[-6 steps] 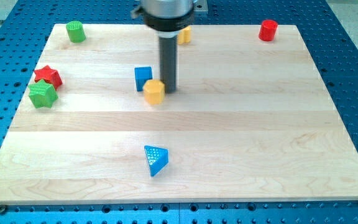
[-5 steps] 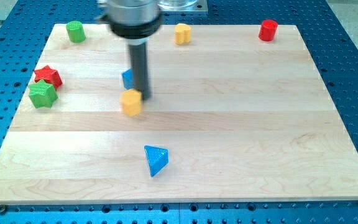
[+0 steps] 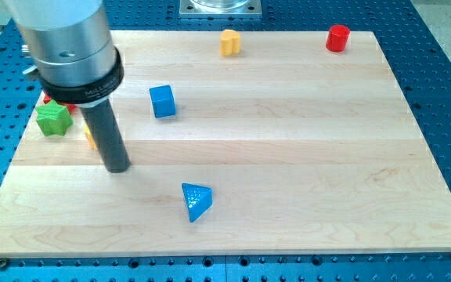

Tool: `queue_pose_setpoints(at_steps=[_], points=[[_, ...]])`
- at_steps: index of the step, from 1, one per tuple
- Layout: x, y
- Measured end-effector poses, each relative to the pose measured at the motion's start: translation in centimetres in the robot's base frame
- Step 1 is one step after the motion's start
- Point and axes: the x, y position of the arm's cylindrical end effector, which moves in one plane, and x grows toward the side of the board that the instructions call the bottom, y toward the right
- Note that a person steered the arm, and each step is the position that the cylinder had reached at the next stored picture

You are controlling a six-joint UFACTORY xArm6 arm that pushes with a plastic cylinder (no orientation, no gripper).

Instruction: Separate the green star from the red star

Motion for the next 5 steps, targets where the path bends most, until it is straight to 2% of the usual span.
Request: queue_pose_setpoints(at_steps=[1, 2, 3, 4, 5], points=[[1.4, -6.6], [-3.1, -12.4], [-6.9, -11.8], [-12.5, -6.4], [-12.4, -5.7]])
